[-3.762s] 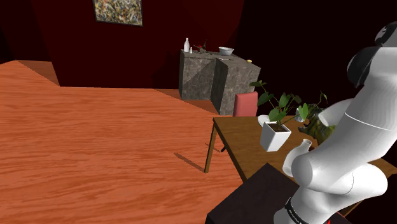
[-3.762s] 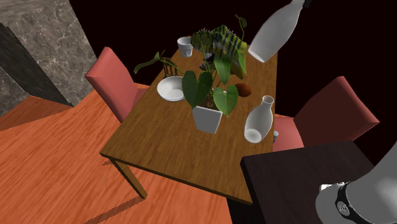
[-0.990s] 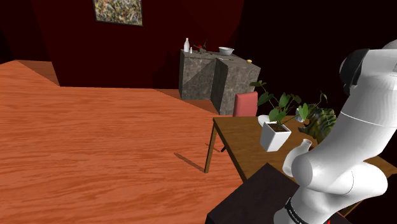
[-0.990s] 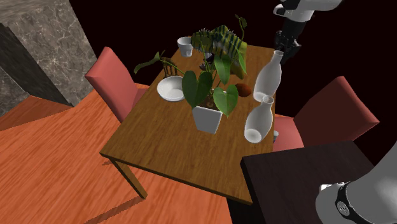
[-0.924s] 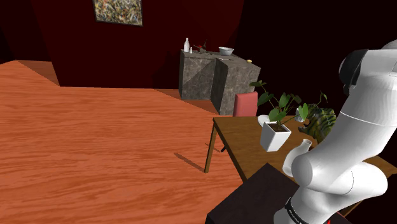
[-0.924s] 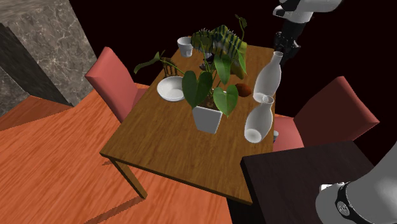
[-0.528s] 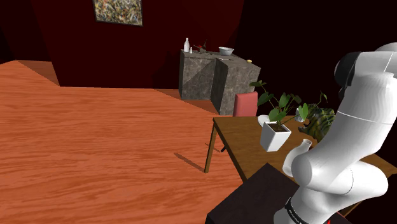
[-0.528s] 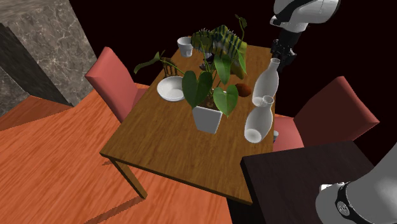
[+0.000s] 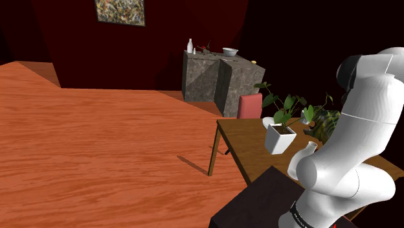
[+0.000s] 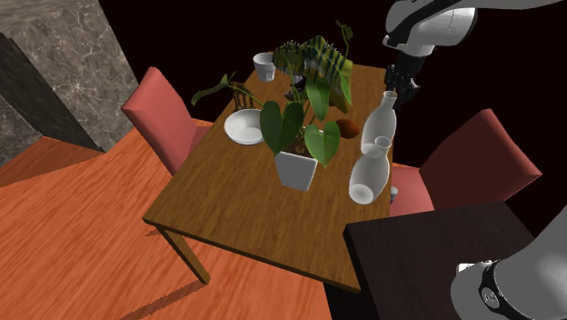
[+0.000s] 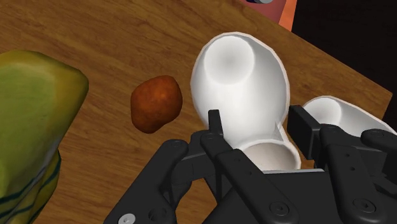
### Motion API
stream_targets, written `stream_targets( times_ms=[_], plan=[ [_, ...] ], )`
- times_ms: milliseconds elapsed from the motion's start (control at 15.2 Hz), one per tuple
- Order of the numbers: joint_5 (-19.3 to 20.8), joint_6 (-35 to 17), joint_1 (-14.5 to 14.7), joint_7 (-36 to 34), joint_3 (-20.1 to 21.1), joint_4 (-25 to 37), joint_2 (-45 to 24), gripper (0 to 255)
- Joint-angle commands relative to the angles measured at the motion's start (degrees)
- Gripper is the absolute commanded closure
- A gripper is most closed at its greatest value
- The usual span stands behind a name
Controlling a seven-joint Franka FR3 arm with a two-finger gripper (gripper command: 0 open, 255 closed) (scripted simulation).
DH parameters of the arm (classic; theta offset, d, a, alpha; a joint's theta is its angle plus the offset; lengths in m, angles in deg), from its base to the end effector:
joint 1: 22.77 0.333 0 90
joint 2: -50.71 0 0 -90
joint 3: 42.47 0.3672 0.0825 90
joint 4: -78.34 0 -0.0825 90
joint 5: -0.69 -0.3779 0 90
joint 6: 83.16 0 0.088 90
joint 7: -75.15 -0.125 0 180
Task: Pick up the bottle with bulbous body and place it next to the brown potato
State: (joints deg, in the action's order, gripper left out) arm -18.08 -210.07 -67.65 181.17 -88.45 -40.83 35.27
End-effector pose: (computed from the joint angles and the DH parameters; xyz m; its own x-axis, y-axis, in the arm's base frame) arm 0.0240 -0.5752 0.3669 0.9948 0.0743 0.0694 0.0760 -0.9969 -0.0222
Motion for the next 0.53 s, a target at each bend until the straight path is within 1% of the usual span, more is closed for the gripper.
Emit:
stream_targets(
  times_ms=[0, 198, 264, 462],
  plan=[
    [-0.1, -0.1, 0.0, 0.0, 0.0, 0.0, 0.0, 255],
    [-0.1, -0.1, 0.0, 0.0, 0.0, 0.0, 0.0, 255],
    [0.0, -0.1, 0.0, 0.0, 0.0, 0.0, 0.0, 0],
    [-0.1, -0.1, 0.0, 0.0, 0.0, 0.0, 0.0, 0]
  ],
)
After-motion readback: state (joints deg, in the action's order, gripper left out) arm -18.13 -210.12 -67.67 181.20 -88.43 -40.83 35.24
